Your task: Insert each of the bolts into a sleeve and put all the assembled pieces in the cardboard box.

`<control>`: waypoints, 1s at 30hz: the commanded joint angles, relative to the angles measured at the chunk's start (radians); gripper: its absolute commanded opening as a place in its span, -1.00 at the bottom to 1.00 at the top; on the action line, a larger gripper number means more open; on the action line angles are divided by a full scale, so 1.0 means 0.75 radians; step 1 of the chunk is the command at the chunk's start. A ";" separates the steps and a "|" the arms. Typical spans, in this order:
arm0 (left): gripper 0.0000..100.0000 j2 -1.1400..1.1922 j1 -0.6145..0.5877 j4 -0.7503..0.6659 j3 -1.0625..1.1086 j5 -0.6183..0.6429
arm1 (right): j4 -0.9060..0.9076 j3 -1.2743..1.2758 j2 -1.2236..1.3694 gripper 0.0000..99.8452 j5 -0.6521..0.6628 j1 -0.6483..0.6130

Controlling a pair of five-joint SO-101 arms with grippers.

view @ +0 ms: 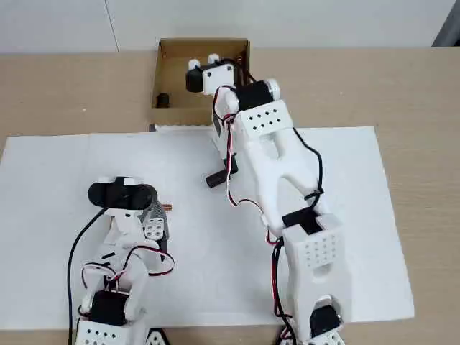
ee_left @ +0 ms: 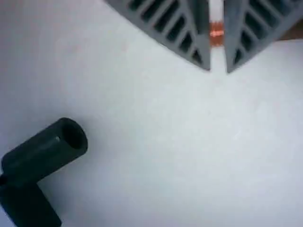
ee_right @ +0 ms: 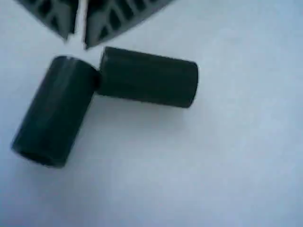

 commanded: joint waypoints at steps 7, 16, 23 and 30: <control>-0.99 -0.014 -0.002 0.002 -0.009 -0.008 | -0.036 -0.059 0.060 -0.68 -0.053 -0.013; -0.99 -0.014 -0.002 0.002 -0.009 -0.008 | -0.130 -0.059 0.130 -0.67 -0.053 -0.034; -0.99 -0.014 -0.002 0.002 -0.009 -0.008 | -0.142 -0.059 0.193 -0.67 -0.057 -0.062; -0.99 -0.014 -0.002 0.002 -0.009 -0.008 | -0.159 -0.059 0.296 -0.71 -0.051 -0.054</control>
